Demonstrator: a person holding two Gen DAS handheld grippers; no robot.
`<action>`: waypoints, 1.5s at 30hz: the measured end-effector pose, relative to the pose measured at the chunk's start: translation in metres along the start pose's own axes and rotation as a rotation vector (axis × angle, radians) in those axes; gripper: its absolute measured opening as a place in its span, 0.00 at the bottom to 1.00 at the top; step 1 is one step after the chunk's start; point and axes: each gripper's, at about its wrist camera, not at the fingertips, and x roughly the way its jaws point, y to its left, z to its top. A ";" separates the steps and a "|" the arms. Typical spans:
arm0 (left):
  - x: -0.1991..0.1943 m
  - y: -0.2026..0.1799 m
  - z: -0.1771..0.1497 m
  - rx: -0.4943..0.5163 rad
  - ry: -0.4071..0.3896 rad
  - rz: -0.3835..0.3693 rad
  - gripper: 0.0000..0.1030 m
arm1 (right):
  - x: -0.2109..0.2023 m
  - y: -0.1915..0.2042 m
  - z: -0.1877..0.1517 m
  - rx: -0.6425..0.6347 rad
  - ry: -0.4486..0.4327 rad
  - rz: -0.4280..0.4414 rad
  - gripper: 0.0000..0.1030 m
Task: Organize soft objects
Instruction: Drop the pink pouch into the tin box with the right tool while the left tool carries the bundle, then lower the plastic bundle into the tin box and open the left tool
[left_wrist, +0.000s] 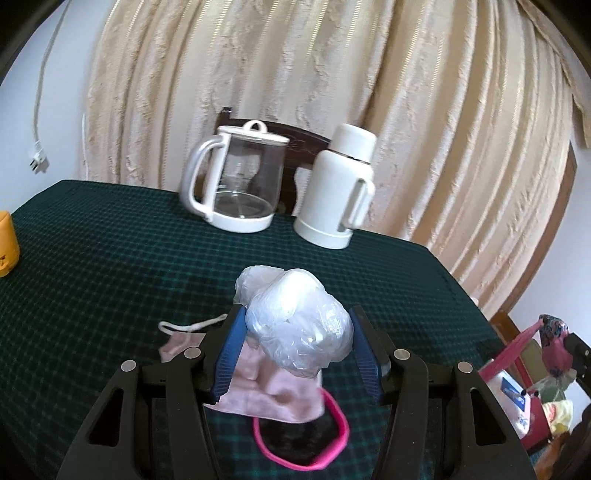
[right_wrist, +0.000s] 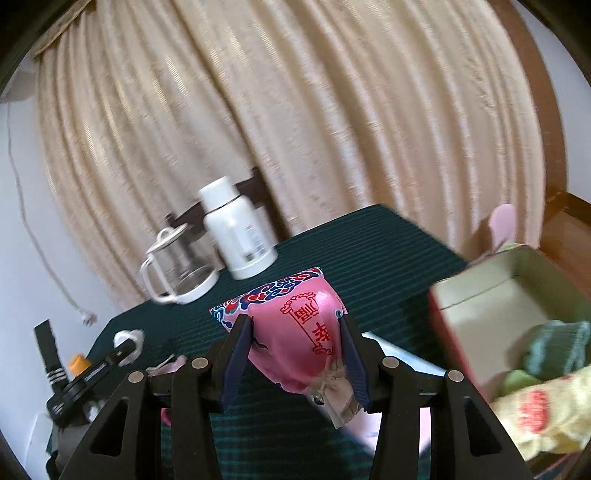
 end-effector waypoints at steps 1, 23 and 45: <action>0.000 -0.004 0.000 0.005 0.002 -0.006 0.55 | -0.005 -0.007 0.001 0.013 -0.012 -0.015 0.49; -0.003 -0.108 -0.010 0.143 0.040 -0.143 0.55 | -0.044 -0.106 0.008 0.135 -0.123 -0.287 0.56; 0.010 -0.244 -0.044 0.315 0.207 -0.412 0.55 | -0.080 -0.151 -0.003 0.178 -0.198 -0.342 0.66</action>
